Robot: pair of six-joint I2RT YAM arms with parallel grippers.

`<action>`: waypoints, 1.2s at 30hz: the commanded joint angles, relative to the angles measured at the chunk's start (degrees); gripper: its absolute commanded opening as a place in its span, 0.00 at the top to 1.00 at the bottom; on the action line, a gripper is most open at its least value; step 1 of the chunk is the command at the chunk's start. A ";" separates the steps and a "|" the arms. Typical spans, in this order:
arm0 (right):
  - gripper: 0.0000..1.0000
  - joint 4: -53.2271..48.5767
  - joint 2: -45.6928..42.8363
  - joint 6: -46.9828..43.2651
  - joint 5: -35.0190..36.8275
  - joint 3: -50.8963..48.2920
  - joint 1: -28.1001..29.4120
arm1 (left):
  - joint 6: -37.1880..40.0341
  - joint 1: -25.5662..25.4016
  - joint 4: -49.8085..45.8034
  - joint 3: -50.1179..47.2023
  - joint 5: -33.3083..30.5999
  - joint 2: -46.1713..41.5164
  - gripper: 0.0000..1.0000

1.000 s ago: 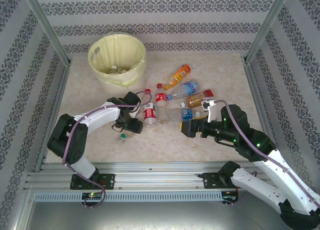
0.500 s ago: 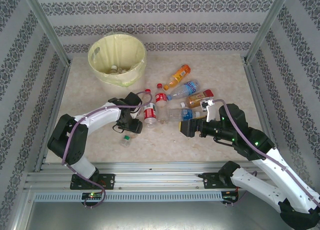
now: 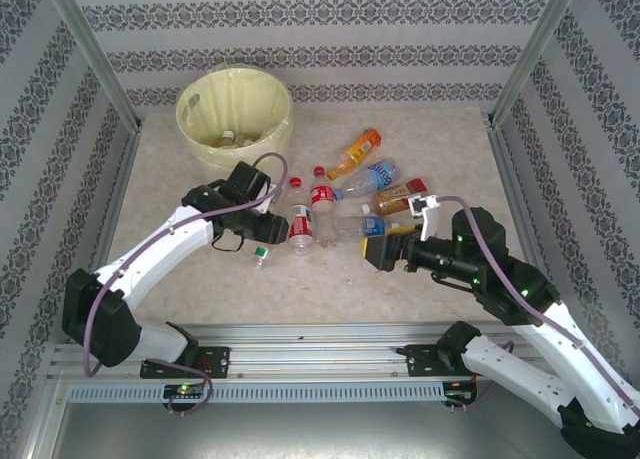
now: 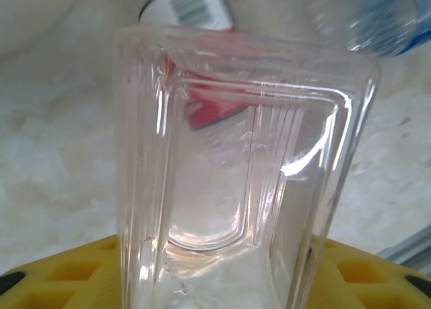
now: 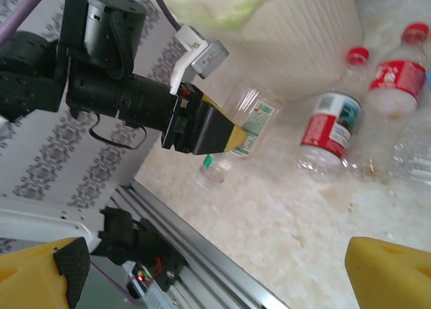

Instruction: Put the plastic bottles in the bin

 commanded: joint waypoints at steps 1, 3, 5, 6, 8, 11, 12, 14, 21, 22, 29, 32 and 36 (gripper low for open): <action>0.03 4.90 -0.82 1.14 0.93 3.34 0.58 | -0.49 -1.00 -2.91 5.79 2.09 -1.93 0.48; 0.03 5.98 -0.84 1.31 1.88 4.35 0.54 | -0.61 -1.00 -3.81 9.76 2.54 -1.66 0.48; 0.03 6.44 -0.84 1.10 3.27 5.53 0.58 | -0.55 -0.97 -4.71 14.11 3.21 -1.18 0.47; 0.03 6.41 -0.75 0.95 4.02 6.20 0.58 | -0.60 -0.99 -5.00 16.06 3.33 -0.79 0.48; 0.03 6.38 -0.38 0.62 5.50 7.68 0.58 | -0.58 -0.91 -6.06 20.60 3.72 0.34 0.48; 0.03 6.75 0.09 0.10 7.43 9.68 0.58 | -0.54 -0.56 -7.18 26.36 3.26 2.25 0.47; 0.03 6.69 0.38 -0.14 8.17 10.44 0.58 | -0.53 -0.37 -7.58 28.14 2.69 2.86 0.47; 0.03 5.81 1.66 -1.15 9.27 12.85 0.57 | -0.95 0.62 -8.46 32.01 1.93 4.57 0.47; 0.03 2.80 6.48 -4.94 9.77 20.01 0.56 | -4.02 6.21 -8.97 43.93 1.04 10.28 0.47; 0.03 2.96 6.70 -5.21 9.94 20.17 0.58 | -4.59 7.24 -8.48 45.49 1.12 11.12 0.47; 0.03 0.90 8.55 -6.95 12.30 20.46 0.55 | -10.24 14.46 -3.55 54.19 1.61 15.96 0.47; 0.03 0.28 9.59 -7.95 10.94 21.03 0.57 | -13.17 17.02 -0.49 55.40 1.12 17.40 0.47; 0.03 -1.35 11.46 -9.34 9.43 22.64 0.55 | -15.73 19.58 4.83 54.45 -0.88 18.83 0.45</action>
